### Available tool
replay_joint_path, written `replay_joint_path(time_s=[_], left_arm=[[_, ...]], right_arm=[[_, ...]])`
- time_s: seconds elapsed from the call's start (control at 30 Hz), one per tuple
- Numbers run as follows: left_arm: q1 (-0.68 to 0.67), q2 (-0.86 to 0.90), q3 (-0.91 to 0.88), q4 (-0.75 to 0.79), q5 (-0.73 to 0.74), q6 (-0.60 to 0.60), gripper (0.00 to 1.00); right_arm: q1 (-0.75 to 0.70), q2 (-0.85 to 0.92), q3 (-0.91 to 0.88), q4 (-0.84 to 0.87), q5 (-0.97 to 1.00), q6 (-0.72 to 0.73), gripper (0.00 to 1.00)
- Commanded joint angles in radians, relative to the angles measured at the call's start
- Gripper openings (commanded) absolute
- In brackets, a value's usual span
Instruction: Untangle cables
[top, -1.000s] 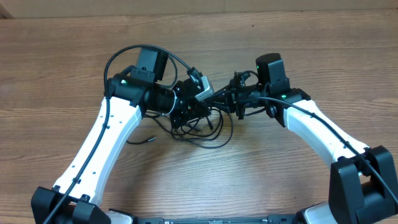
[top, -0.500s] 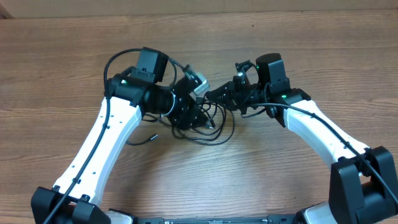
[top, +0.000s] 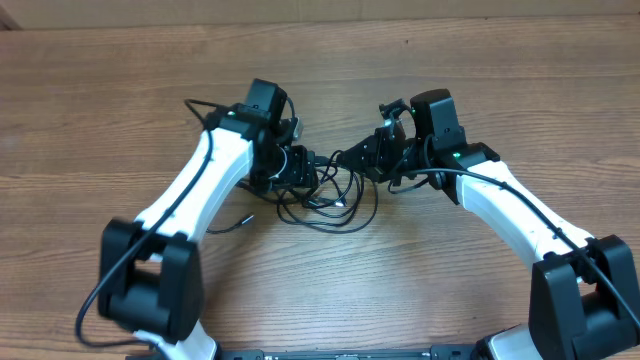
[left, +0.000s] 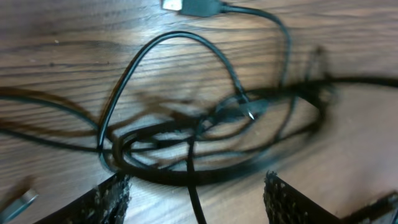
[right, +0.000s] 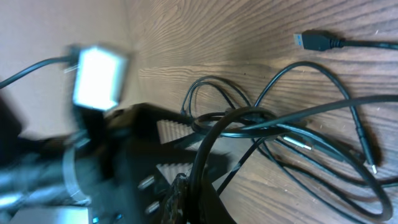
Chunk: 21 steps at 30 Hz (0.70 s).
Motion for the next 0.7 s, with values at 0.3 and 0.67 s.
replay_joint_path(time_s=[0.3,0.67], left_arm=[[0.023,0.050,0.026,0.062,0.124,-0.042,0.68],[0.086,0.042,0.030,0.006,0.144,-0.028,0.66]], right_arm=[[0.000,-0.024,0.014,-0.024,0.019,-0.172,0.04],[0.000,-0.024,0.014,-0.037,0.024,-0.175,0.04]])
